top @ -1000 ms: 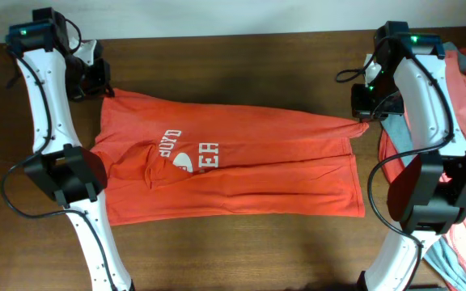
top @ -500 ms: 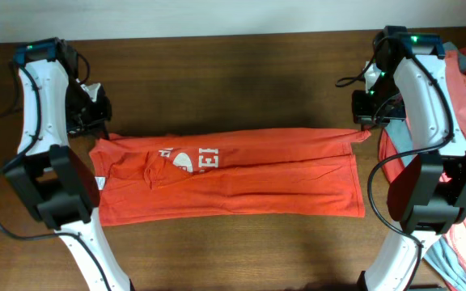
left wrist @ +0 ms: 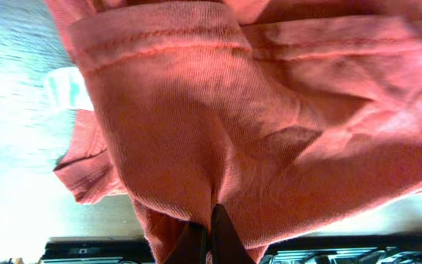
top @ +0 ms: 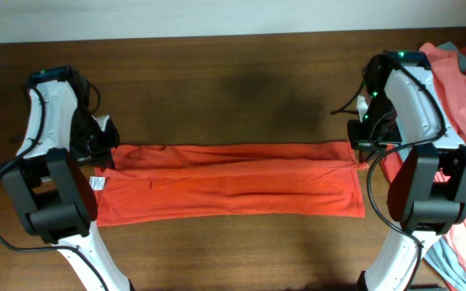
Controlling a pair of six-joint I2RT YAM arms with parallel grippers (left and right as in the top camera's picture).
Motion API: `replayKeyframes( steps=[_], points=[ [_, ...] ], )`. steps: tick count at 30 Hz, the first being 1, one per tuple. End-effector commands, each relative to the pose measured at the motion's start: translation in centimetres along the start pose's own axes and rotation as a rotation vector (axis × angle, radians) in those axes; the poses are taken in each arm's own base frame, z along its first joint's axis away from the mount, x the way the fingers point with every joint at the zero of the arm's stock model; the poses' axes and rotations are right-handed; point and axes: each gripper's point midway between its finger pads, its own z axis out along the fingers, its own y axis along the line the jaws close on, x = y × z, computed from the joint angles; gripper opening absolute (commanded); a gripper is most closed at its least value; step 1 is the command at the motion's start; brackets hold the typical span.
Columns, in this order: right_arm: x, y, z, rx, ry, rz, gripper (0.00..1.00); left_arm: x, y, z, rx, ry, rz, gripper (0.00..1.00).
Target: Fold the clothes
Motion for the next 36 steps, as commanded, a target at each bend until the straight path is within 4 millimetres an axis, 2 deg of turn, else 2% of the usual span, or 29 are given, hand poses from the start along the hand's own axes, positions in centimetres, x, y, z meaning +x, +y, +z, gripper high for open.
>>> replayKeyframes(
  steps=[1, 5, 9, 13, 19, 21, 24, 34, 36],
  points=[
    [1.4, -0.4, 0.7, 0.010, 0.039, 0.004, 0.04, 1.0, 0.0, 1.1, -0.016, 0.030, -0.003, 0.00],
    [2.1, -0.5, 2.2, 0.012, 0.083, 0.003, 0.04, 1.7, 0.6, 2.1, -0.044, 0.066, -0.014, 0.00],
    [2.6, -0.5, 3.7, 0.013, 0.115, 0.003, 0.04, 2.1, 2.4, 2.0, -0.153, 0.073, -0.089, 0.00],
    [2.7, -0.8, 4.9, 0.033, 0.124, 0.003, 0.04, 2.3, 2.3, 2.2, -0.151, 0.086, -0.091, 0.00],
    [2.4, -2.1, 4.9, 0.104, 0.110, 0.023, 0.05, 3.6, 2.3, 3.5, -0.157, 0.146, -0.087, 0.00],
    [2.4, -2.1, 4.9, 0.105, 0.108, 0.023, 0.21, 3.8, 2.3, 3.7, -0.158, 0.153, -0.088, 0.00],
    [2.4, -2.1, 4.9, 0.107, 0.110, 0.022, 0.31, 3.8, 2.3, 3.7, -0.158, 0.154, -0.087, 0.00],
    [2.2, -1.6, 5.0, 0.076, 0.104, 0.024, 0.32, 3.9, 2.3, 3.7, -0.158, 0.158, -0.087, 0.01],
    [2.1, -1.6, 5.0, 0.076, 0.099, 0.024, 0.32, 3.9, 2.3, 3.7, -0.157, 0.158, -0.087, 0.07]
  ],
)
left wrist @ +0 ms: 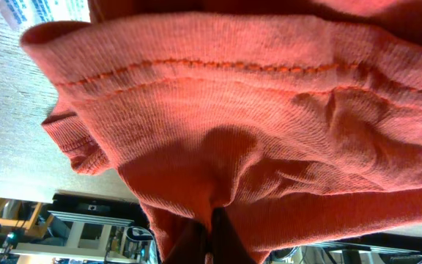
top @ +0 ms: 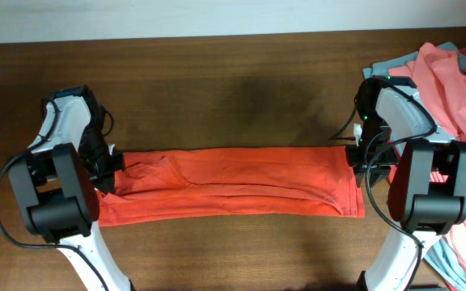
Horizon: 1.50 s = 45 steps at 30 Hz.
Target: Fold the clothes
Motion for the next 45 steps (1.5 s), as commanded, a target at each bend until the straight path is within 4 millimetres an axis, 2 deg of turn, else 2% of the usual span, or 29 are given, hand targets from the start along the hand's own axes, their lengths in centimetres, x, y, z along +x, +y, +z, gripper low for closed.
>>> replayKeyframes(
  steps=[1, 5, 6, 12, 16, 19, 21, 22, 23, 24, 32, 35, 36, 37, 38, 41, 43, 45],
  points=[
    [0.2, 0.1, -0.5, -0.016, -0.024, 0.010, 0.32, 0.4, 0.3, -0.5, -0.014, -0.014, -0.008, 0.08],
    [-0.2, 0.5, -0.5, -0.044, -0.038, -0.004, 0.32, 0.7, 0.3, -0.5, -0.016, 0.000, -0.008, 0.14],
    [-0.3, 0.5, -0.5, -0.044, -0.042, -0.004, 0.32, 0.8, 0.3, -0.5, -0.016, 0.003, -0.008, 0.20],
    [-0.5, 0.5, -0.5, -0.053, -0.052, 0.003, 0.32, 0.3, 0.3, -0.5, -0.014, -0.020, -0.008, 0.20],
    [-1.0, 0.6, -0.6, -0.208, -0.070, 0.012, 0.38, -0.8, 0.1, -0.5, -0.006, -0.064, -0.011, 0.20],
    [-1.3, 1.6, -1.5, -0.445, -0.118, -0.061, 0.41, -1.8, -0.6, -0.6, 0.031, -0.104, -0.011, 0.20],
    [-1.4, 1.3, -1.5, -0.478, -0.129, -0.061, 0.44, -2.8, -0.9, -0.7, 0.051, -0.141, -0.011, 0.20],
    [-1.5, 1.0, -1.2, -0.480, -0.133, -0.054, 0.45, -3.1, -1.0, -0.8, 0.055, -0.154, -0.011, 0.20],
    [-2.1, 1.3, 0.1, -0.480, -0.151, -0.075, 0.55, -3.6, -1.1, -0.9, 0.060, -0.175, -0.011, 0.20],
    [-2.3, 1.4, 0.7, -0.479, -0.152, -0.077, 0.57, -3.6, -1.1, -0.9, 0.060, -0.176, -0.011, 0.20],
    [-3.8, 1.9, 5.0, -0.471, -0.209, -0.080, 0.62, -3.8, -1.4, -0.9, 0.076, -0.185, -0.009, 0.21],
    [-3.4, 3.3, 5.1, -0.551, -0.198, -0.083, 0.54, -3.8, -1.4, -0.9, 0.075, -0.184, -0.009, 0.21],
    [-3.1, 3.8, 5.0, -0.570, -0.189, -0.088, 0.46, -3.8, -1.4, -0.9, 0.075, -0.185, -0.009, 0.20],
    [-2.8, 4.0, 5.1, -0.568, -0.177, -0.092, 0.34, -3.8, -1.4, -0.9, 0.075, -0.185, -0.009, 0.20],
    [-2.6, 4.3, 5.1, -0.567, -0.165, -0.099, 0.27, -3.8, -1.4, -0.9, 0.075, -0.185, -0.009, 0.21],
    [-2.5, 4.7, 5.1, -0.561, -0.159, -0.112, 0.17, -3.8, -1.4, -0.9, 0.075, -0.184, -0.009, 0.20],
    [-2.6, 4.9, 5.1, -0.555, -0.166, -0.121, 0.04, -3.8, -1.4, -0.9, 0.075, -0.183, -0.009, 0.20],
    [-2.8, 4.8, 5.1, -0.554, -0.170, -0.114, 0.04, -3.7, -1.4, -0.9, 0.075, -0.181, -0.009, 0.20]
  ],
)
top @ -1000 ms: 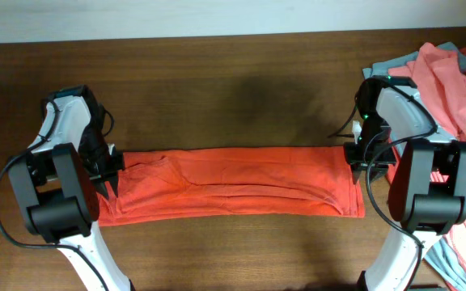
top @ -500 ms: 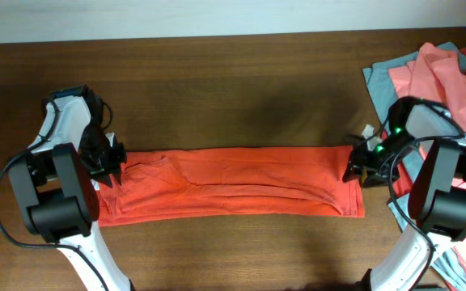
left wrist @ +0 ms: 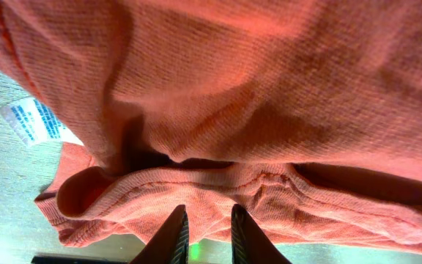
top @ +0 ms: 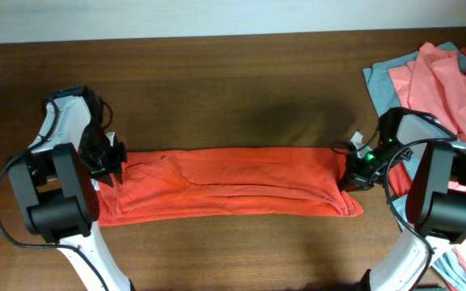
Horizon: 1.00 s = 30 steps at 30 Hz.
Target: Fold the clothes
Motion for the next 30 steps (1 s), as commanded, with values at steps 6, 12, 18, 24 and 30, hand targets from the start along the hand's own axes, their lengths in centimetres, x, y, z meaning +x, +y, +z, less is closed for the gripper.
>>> replayKeyframes(
  steps=[6, 12, 18, 24, 30],
  points=[
    [-1.2, -3.1, -3.0, 0.097, -0.039, 0.139, 0.04, 0.4, -0.2, -1.3, 0.014, -0.027, -0.003, 0.15],
    [-3.2, -2.9, -11.6, 0.173, -0.199, 0.153, 0.04, -0.2, 0.1, -3.5, 0.023, -0.134, -0.011, 0.17],
    [-2.5, 3.0, -13.7, 0.209, -0.207, 0.008, 0.04, -0.6, 0.6, -4.0, 0.027, -0.166, -0.024, 0.20],
    [-1.8, 11.3, -9.6, 0.251, -0.139, -0.146, 0.04, -0.8, 0.4, -4.0, 0.038, -0.173, -0.024, 0.20],
    [-1.0, 20.5, -4.2, 0.275, -0.156, -0.349, 0.04, -0.8, 0.1, -4.1, 0.055, -0.172, -0.021, 0.20]
  ],
)
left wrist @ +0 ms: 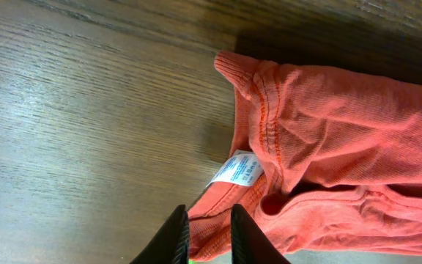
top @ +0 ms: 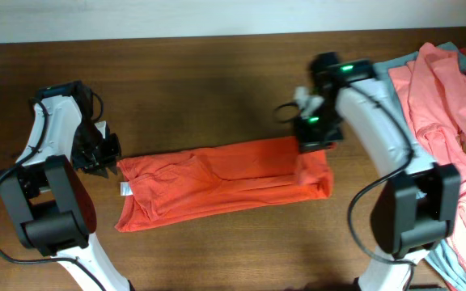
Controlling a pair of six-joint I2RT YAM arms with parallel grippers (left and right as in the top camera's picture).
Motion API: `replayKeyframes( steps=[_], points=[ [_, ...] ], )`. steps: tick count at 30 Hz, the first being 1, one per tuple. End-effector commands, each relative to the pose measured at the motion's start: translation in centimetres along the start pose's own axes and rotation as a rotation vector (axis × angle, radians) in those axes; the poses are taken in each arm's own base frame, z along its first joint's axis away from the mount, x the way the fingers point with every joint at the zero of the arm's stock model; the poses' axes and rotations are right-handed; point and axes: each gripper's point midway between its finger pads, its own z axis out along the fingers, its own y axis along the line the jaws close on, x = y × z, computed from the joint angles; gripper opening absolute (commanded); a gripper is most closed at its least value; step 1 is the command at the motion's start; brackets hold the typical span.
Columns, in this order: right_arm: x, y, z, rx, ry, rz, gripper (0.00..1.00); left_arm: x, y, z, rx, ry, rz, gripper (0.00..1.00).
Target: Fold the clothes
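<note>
An orange garment [top: 225, 182] lies on the table as a long band folded lengthwise, slightly slanted. Its left end, with a white label [left wrist: 237, 169], shows in the left wrist view as bunched hems [left wrist: 321, 147]. My left gripper [top: 103, 153] sits just off the garment's left end, open [left wrist: 209, 238], with nothing gripped and only cloth showing beyond the fingers. My right gripper [top: 314, 133] is over the garment's upper right corner. Its fingers are hidden from above, so I cannot tell whether they hold the cloth.
A pile of pink and grey-blue clothes [top: 451, 89] lies at the table's right edge, beside the right arm. The brown wooden table [top: 217, 81] stretches behind the garment to a pale wall along the far edge.
The garment's right end now lies further left and the band is shorter. My right gripper has moved up and left onto that end. My left gripper has backed off the cloth, still open.
Both grippers first held the garment's far edge at its two ends, the left one shut on cloth. Then the garment lay as a narrower band, still held. Later my left gripper was open over the cloth. Now it is clear of it and the band is shorter.
</note>
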Motion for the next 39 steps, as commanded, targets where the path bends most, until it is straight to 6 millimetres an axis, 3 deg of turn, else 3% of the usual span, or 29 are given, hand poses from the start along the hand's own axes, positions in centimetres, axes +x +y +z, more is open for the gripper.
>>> replayKeyframes(
  steps=[1, 3, 7, 14, 32, 34, 36, 39],
  points=[
    [-0.6, 4.8, 0.7, -0.001, -0.042, -0.057, 0.04, -0.2, -0.2, -1.1, 0.023, -0.036, -0.006, 0.20],
    [-0.8, 7.7, 2.2, -0.004, -0.045, -0.122, 0.04, -0.2, -0.3, -1.1, 0.028, -0.036, -0.005, 0.20],
    [-0.1, 10.3, 5.1, 0.007, 0.004, -0.183, 0.04, -0.3, -0.4, -1.1, 0.030, -0.036, -0.005, 0.20],
    [0.3, 11.9, 8.7, 0.021, 0.058, -0.231, 0.04, -0.2, -0.4, -1.1, 0.030, -0.036, -0.005, 0.20],
    [-1.8, 12.8, 9.4, -0.003, -0.015, -0.253, 0.05, -0.3, -0.4, -1.1, 0.030, -0.040, -0.005, 0.20],
    [-2.0, 12.9, 9.4, -0.006, -0.027, -0.256, 0.17, -0.3, -0.4, -1.1, 0.030, -0.040, -0.005, 0.21],
    [-2.4, 13.2, 9.4, -0.019, -0.041, -0.279, 0.36, -0.3, -0.4, -1.1, 0.030, -0.038, -0.005, 0.20],
    [-2.8, 13.1, 9.4, -0.012, -0.058, -0.325, 0.47, -0.3, -0.4, -1.1, 0.030, -0.038, -0.005, 0.20]
  ],
)
